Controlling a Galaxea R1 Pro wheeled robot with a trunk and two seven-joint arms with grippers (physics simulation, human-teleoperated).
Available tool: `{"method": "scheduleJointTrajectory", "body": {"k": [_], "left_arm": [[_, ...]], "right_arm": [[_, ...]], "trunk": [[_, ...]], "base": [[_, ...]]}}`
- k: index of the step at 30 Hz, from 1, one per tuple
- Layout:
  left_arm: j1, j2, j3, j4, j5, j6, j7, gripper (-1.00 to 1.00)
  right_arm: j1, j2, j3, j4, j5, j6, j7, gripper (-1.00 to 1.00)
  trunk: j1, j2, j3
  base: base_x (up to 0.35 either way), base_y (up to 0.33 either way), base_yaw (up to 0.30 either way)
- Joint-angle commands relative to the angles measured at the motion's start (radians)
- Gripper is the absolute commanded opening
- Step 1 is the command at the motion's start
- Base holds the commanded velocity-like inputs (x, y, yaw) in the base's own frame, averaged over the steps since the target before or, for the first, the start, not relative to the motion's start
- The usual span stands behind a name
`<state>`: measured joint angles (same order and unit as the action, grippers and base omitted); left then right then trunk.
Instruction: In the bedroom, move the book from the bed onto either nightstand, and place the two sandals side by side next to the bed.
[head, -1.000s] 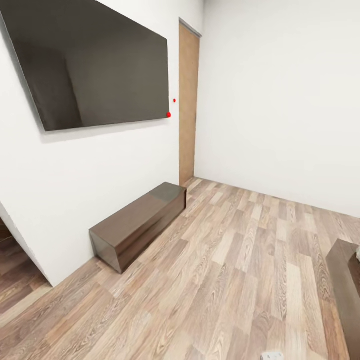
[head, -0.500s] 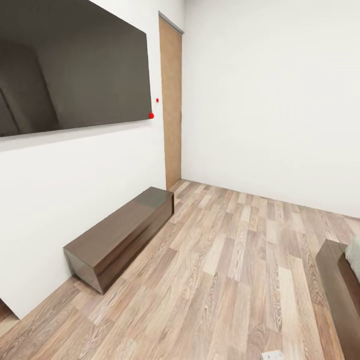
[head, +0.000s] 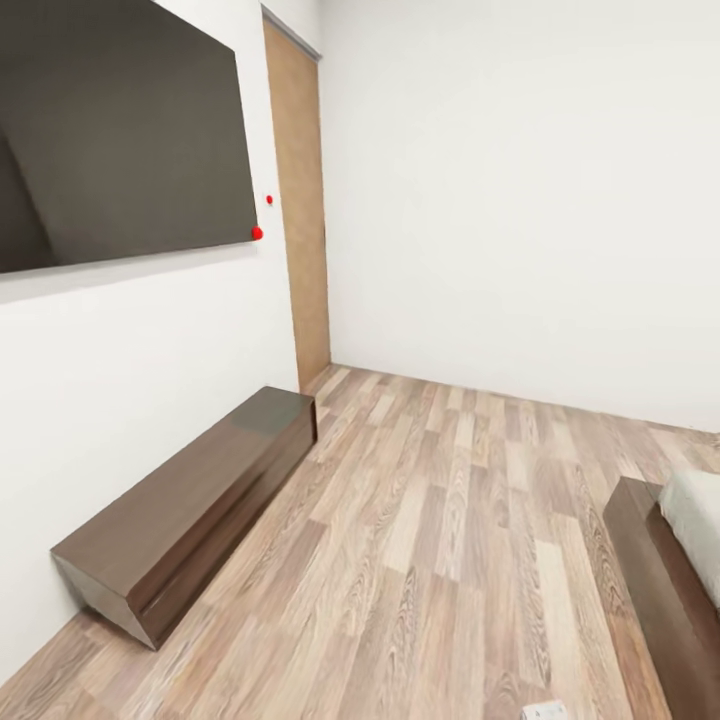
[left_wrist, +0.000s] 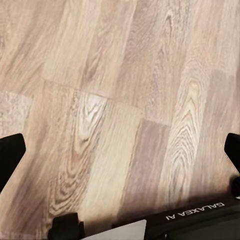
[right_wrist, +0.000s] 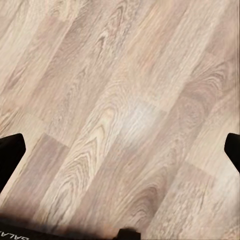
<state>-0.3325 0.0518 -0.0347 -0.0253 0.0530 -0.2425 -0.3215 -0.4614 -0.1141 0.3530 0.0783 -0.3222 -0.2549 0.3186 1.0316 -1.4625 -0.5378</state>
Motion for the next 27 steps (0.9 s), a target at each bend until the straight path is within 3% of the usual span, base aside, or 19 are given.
{"method": "scheduleJointTrajectory", "body": {"k": [1,14,27], "left_arm": [[0.000,0.000,-0.004,0.001,0.006,-0.003,-0.004,1.00],[-0.001,0.000,-0.004,0.001,0.006,-0.003,-0.004,1.00],[0.000,0.000,-0.004,0.001,0.006,-0.003,-0.004,1.00]], "right_arm": [[-0.002,0.001,0.007,0.005,-0.011,-0.006,0.007,1.00],[-0.002,0.001,0.007,0.005,-0.011,-0.006,0.007,1.00],[-0.002,0.001,0.007,0.005,-0.011,-0.006,0.007,1.00]], "trunk": [[0.001,-0.001,-0.001],[0.001,-0.001,-0.001],[0.001,-0.001,-0.001]], "base": [[0.333,0.000,-0.171],[0.333,0.000,-0.166],[0.332,0.000,-0.013]]}}
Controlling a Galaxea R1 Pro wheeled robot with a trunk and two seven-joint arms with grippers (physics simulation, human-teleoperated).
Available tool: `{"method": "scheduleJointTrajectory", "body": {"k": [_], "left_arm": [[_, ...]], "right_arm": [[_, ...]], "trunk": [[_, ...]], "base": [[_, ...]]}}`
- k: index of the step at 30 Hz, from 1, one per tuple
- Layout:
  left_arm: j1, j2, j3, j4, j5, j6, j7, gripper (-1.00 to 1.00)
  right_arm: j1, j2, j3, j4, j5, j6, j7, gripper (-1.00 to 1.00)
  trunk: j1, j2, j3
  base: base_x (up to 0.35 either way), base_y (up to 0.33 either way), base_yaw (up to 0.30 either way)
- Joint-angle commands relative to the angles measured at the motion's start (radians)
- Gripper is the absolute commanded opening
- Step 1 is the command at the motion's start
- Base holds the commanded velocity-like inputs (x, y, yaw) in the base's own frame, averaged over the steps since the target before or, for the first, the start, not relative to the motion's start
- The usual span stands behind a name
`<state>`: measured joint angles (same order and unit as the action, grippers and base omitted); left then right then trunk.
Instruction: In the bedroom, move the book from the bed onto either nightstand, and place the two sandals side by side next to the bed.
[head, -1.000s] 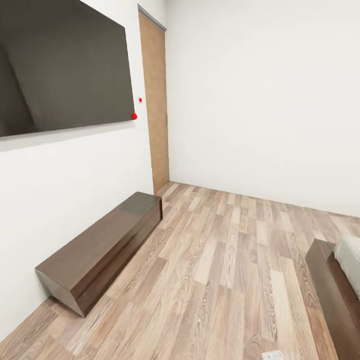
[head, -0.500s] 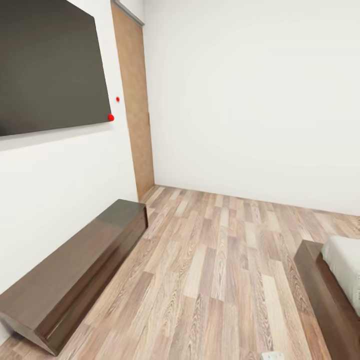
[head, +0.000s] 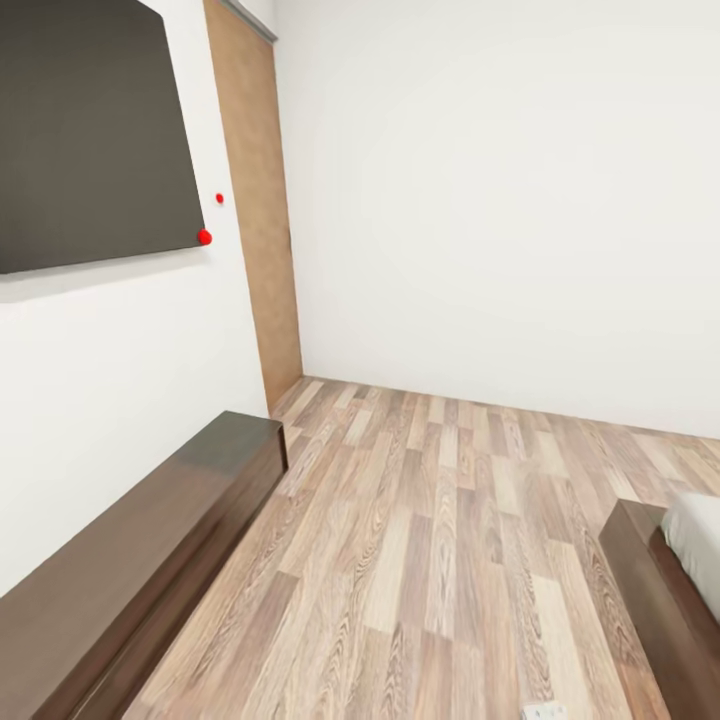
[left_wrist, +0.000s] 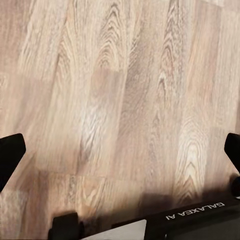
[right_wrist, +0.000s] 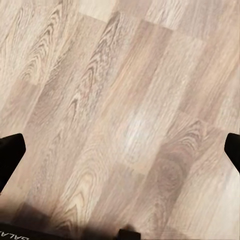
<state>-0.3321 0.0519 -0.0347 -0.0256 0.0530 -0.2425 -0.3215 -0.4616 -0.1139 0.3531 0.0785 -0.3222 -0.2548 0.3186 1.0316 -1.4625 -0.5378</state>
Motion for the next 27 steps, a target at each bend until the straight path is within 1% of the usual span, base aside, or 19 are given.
{"method": "scheduleJointTrajectory", "body": {"k": [1,18,23,27], "left_arm": [[-0.001,0.000,-0.004,0.001,0.006,-0.003,-0.004,1.00],[-0.001,0.000,-0.004,0.001,0.006,-0.003,-0.004,1.00],[-0.001,0.000,-0.004,0.001,0.005,-0.003,-0.004,1.00],[-0.001,0.000,-0.004,0.001,0.005,-0.003,-0.004,1.00]], "right_arm": [[-0.002,0.000,0.007,0.004,-0.011,-0.006,0.007,1.00],[-0.002,0.000,0.007,0.004,-0.011,-0.006,0.007,1.00],[-0.002,0.000,0.008,0.004,-0.011,-0.007,0.007,1.00],[-0.002,0.000,0.007,0.004,-0.011,-0.006,0.007,1.00]], "trunk": [[0.001,-0.001,-0.001],[0.001,-0.001,-0.001],[0.001,-0.001,-0.003],[0.001,-0.001,-0.005]], "base": [[0.332,0.000,0.000],[0.332,0.000,-0.007],[0.299,0.000,-0.196],[0.091,0.000,-0.246]]}}
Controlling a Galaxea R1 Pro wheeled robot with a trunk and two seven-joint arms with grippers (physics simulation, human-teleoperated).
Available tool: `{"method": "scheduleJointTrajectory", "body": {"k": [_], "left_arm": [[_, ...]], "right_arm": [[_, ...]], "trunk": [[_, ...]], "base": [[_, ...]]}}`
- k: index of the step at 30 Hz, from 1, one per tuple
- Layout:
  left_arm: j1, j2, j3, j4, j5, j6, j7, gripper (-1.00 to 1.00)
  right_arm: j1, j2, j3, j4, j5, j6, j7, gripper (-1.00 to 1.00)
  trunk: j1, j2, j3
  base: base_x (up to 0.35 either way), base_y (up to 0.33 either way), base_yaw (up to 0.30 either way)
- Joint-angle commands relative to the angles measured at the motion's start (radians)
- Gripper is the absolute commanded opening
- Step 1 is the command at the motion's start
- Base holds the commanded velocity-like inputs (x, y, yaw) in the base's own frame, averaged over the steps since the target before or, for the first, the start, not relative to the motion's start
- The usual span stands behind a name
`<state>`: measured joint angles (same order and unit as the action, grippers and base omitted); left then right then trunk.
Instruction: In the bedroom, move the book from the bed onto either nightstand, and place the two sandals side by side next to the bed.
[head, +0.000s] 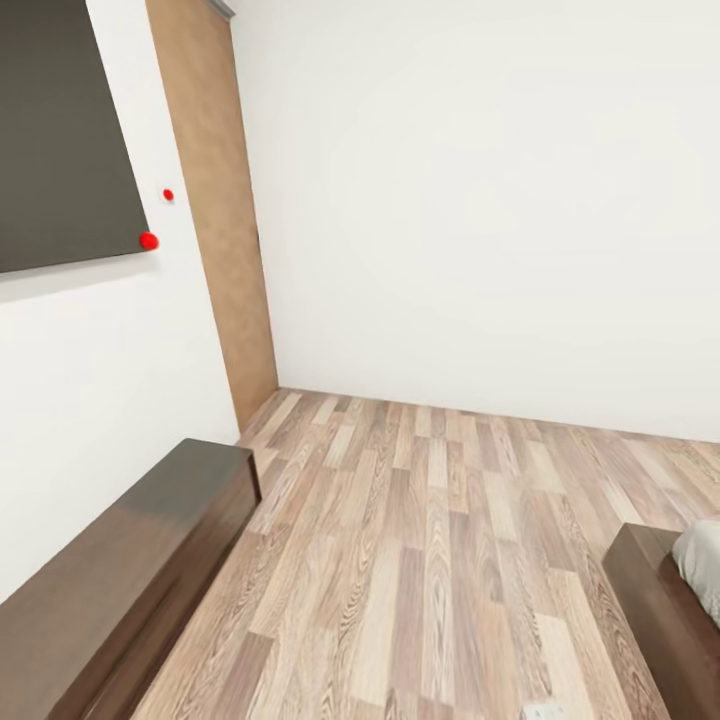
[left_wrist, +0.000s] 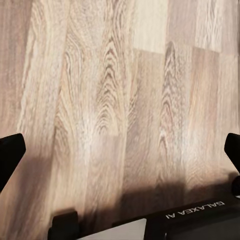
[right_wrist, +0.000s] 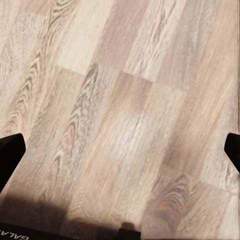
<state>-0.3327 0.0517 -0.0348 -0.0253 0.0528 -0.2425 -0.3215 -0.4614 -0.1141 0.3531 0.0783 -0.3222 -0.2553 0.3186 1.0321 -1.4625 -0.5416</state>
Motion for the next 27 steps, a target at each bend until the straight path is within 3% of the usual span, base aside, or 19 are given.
{"method": "scheduleJointTrajectory", "body": {"k": [1,27], "left_arm": [[0.000,0.000,-0.004,0.001,0.006,-0.003,-0.004,1.00],[0.000,0.000,-0.004,0.001,0.005,-0.003,-0.004,1.00]], "right_arm": [[-0.002,0.001,0.007,0.005,-0.011,-0.006,0.007,1.00],[-0.002,0.001,0.007,0.004,-0.016,-0.006,0.006,1.00]], "trunk": [[0.000,-0.001,-0.001],[0.000,-0.001,-0.014]], "base": [[0.025,0.000,-0.256],[0.002,0.000,-0.259]]}}
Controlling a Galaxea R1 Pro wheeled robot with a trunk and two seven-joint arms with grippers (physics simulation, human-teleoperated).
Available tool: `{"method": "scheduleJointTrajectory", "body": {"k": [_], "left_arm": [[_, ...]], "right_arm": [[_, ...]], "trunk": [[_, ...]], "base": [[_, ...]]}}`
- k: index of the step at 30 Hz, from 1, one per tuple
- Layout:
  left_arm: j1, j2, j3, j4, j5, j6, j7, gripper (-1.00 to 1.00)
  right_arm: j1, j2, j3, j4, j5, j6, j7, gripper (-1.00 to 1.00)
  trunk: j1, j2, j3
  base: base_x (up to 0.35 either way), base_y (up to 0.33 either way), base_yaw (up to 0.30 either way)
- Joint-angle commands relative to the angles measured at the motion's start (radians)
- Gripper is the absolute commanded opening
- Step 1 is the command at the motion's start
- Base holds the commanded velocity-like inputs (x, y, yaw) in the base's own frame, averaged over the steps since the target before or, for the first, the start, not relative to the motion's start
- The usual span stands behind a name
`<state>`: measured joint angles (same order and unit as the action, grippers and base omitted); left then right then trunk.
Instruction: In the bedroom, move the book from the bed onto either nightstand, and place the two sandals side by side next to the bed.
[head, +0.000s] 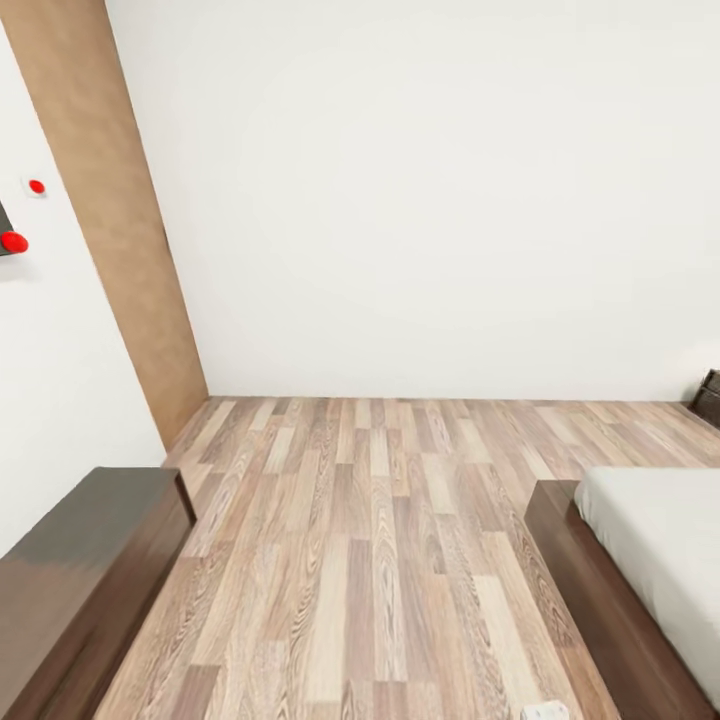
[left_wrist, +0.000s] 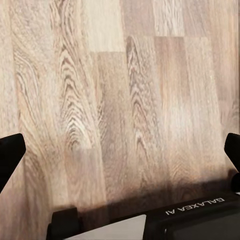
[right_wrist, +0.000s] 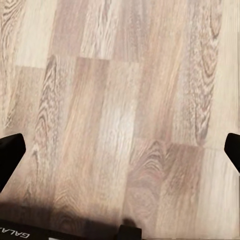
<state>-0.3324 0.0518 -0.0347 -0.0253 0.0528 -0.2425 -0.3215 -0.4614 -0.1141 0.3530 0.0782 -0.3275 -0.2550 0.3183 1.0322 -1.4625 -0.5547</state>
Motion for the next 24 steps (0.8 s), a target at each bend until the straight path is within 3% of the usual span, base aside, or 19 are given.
{"method": "scheduleJointTrajectory", "body": {"k": [1,24], "left_arm": [[0.000,0.000,-0.004,0.001,0.006,-0.003,-0.004,1.00],[0.000,0.000,-0.004,0.001,0.006,-0.003,-0.004,1.00]], "right_arm": [[-0.002,0.001,0.007,0.005,-0.011,-0.006,0.007,1.00],[-0.002,0.001,0.008,0.005,-0.012,-0.006,0.006,1.00]], "trunk": [[0.000,-0.001,-0.001],[0.000,-0.001,-0.013]], "base": [[0.000,0.000,-0.260],[0.000,0.000,-0.260]]}}
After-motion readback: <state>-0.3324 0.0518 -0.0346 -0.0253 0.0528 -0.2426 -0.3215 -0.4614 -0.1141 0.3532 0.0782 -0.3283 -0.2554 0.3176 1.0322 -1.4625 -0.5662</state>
